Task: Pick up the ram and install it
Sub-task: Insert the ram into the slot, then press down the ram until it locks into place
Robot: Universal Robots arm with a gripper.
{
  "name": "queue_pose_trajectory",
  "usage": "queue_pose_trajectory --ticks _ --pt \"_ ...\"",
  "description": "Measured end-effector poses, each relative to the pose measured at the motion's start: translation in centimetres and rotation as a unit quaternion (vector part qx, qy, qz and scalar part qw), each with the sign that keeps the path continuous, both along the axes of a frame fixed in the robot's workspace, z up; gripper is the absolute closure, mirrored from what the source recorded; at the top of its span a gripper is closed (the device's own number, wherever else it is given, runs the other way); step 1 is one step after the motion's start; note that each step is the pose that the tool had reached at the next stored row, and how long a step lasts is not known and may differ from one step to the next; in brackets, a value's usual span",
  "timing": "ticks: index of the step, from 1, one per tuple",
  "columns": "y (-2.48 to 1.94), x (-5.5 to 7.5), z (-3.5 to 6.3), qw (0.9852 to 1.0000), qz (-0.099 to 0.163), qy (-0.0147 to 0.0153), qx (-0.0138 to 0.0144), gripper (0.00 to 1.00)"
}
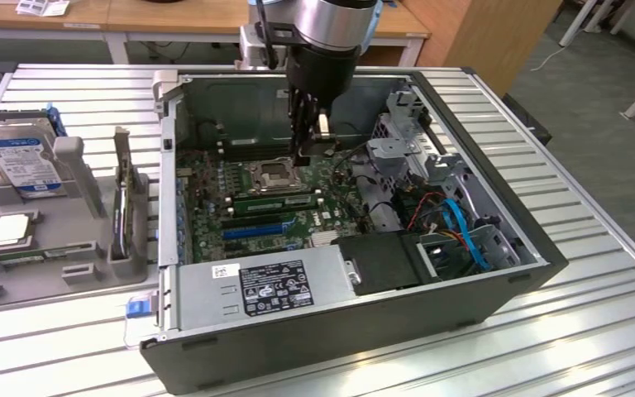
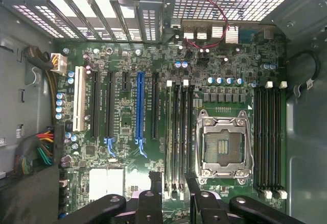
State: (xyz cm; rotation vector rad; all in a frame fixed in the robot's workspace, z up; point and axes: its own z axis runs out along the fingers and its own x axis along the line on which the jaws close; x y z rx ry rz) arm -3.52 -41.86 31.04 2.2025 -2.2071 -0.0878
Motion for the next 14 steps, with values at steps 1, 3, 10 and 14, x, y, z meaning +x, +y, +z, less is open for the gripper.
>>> queue_pose_trajectory --ticks 1,3,10,14 --pt "0.00 0.00 0.00 1.0000 0.000 0.0000 0.0000 0.69" --pt "0.00 0.00 0.00 1.0000 0.000 0.0000 0.0000 0.69" --pt "0.00 0.00 0.00 1.0000 0.000 0.0000 0.0000 0.69" --pt "0.00 0.00 0.00 1.0000 0.000 0.0000 0.0000 0.71"
